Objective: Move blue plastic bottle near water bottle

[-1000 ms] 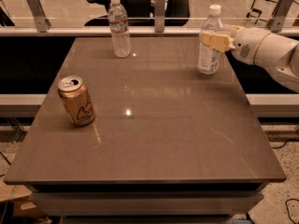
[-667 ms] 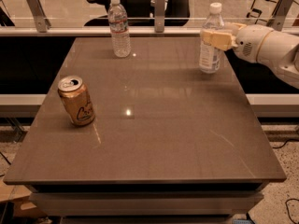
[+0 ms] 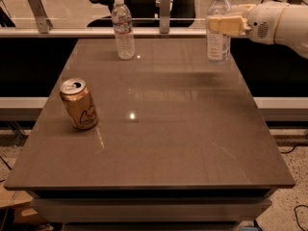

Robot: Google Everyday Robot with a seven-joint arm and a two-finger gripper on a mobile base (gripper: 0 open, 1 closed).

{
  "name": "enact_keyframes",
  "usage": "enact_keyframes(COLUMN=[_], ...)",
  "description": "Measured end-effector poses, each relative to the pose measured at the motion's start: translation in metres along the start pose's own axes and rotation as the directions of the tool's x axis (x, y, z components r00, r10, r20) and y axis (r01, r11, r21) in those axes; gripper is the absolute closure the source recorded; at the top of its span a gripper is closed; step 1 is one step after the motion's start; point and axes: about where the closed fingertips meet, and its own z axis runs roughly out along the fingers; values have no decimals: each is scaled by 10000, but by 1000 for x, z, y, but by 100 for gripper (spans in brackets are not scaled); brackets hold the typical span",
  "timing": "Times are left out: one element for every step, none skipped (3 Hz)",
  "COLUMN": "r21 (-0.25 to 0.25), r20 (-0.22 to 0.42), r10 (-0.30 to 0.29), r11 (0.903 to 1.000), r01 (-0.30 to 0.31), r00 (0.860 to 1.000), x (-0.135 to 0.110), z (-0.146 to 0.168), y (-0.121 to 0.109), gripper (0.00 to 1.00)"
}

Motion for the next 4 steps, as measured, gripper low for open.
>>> enact_keyframes(r21=[-645,-1149,-1643,-2144], r20=[-58,35,270,467], r10=[-179,-124,70,226], r11=[9978,9933,9864,9767], r01=[175,127,-25,-120], r00=[9998,9999,9996,9987], x=[-16,-24,-29,-34], z=[12,22,34,48], y=[7,14,24,37], gripper=[100,100,100,100])
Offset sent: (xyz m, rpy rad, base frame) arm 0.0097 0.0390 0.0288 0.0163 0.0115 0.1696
